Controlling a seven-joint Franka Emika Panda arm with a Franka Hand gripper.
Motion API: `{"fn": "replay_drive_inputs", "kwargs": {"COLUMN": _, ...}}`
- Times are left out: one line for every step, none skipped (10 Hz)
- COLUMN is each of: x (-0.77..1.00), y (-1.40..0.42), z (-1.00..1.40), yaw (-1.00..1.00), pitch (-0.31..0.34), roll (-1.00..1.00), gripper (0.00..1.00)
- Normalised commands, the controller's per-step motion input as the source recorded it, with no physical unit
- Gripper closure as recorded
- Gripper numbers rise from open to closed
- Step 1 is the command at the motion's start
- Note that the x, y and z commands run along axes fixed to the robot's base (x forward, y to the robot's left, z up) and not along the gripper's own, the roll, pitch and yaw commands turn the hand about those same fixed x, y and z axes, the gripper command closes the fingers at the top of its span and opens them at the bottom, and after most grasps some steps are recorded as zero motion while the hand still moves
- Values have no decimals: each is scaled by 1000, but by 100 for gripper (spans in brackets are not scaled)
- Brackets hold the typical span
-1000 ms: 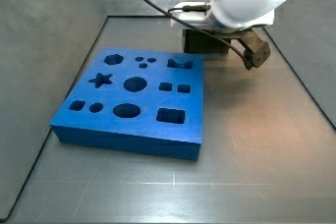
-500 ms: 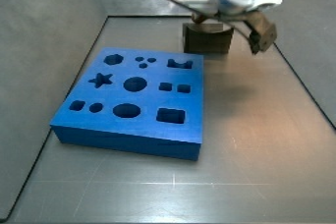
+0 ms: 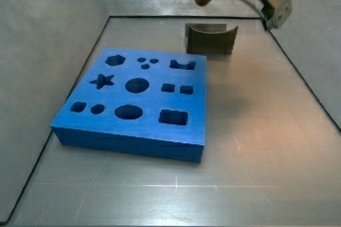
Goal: Pick up the round object. Move up. Place the round object on the fixture. Regrasp the round object. Move to above the board. Insert the round object.
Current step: Move to above the board.
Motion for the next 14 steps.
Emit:
{"fn": "replay_drive_inputs", "kwargs": {"x": -78, "y": -40, "z": 1000, "yaw": -51, "pitch": -38, "roll": -65, "gripper": 100}}
{"fn": "replay_drive_inputs", "kwargs": {"x": -77, "y": -39, "z": 1000, "yaw": -60, "pitch": -8, "roll": -62, "gripper": 100}}
{"fn": "replay_drive_inputs", "kwargs": {"x": -75, "y": -38, "z": 1000, "yaw": -66, "pitch": 50, "roll": -62, "gripper": 100}}
{"fn": "replay_drive_inputs", "kwargs": {"x": -75, "y": -37, "z": 1000, "yaw": -53, "pitch": 87, "roll": -70, "gripper": 100}}
{"fn": "replay_drive_inputs", "kwargs": {"x": -76, "y": -35, "z": 1000, "yaw": -36, "pitch": 112, "roll": -73, "gripper": 100}}
{"fn": "replay_drive_inputs", "kwargs": {"x": -76, "y": -35, "z": 1000, "yaw": -28, "pitch": 125, "roll": -71, "gripper": 100}}
{"fn": "replay_drive_inputs", "kwargs": {"x": -73, "y": -33, "z": 1000, "yaw": 5, "pitch": 147, "roll": -80, "gripper": 100}}
{"fn": "replay_drive_inputs", "kwargs": {"x": -71, "y": -32, "z": 1000, "yaw": 16, "pitch": 151, "roll": -78, "gripper": 100}}
{"fn": "replay_drive_inputs", "kwargs": {"x": -63, "y": -30, "z": 1000, "yaw": 40, "pitch": 151, "roll": -81, "gripper": 100}}
{"fn": "replay_drive_inputs", "kwargs": {"x": -57, "y": -31, "z": 1000, "yaw": 51, "pitch": 150, "roll": -85, "gripper": 100}}
{"fn": "replay_drive_inputs", "kwargs": {"x": -42, "y": -30, "z": 922, "yaw": 62, "pitch": 160, "roll": -82, "gripper": 100}}
{"fn": "replay_drive_inputs", "kwargs": {"x": -20, "y": -28, "z": 759, "yaw": 68, "pitch": 165, "roll": -79, "gripper": 100}}
{"fn": "replay_drive_inputs", "kwargs": {"x": 2, "y": -28, "z": 551, "yaw": 74, "pitch": 181, "roll": -65, "gripper": 100}}
{"fn": "replay_drive_inputs", "kwargs": {"x": 11, "y": -31, "z": 443, "yaw": 79, "pitch": 189, "roll": -66, "gripper": 100}}
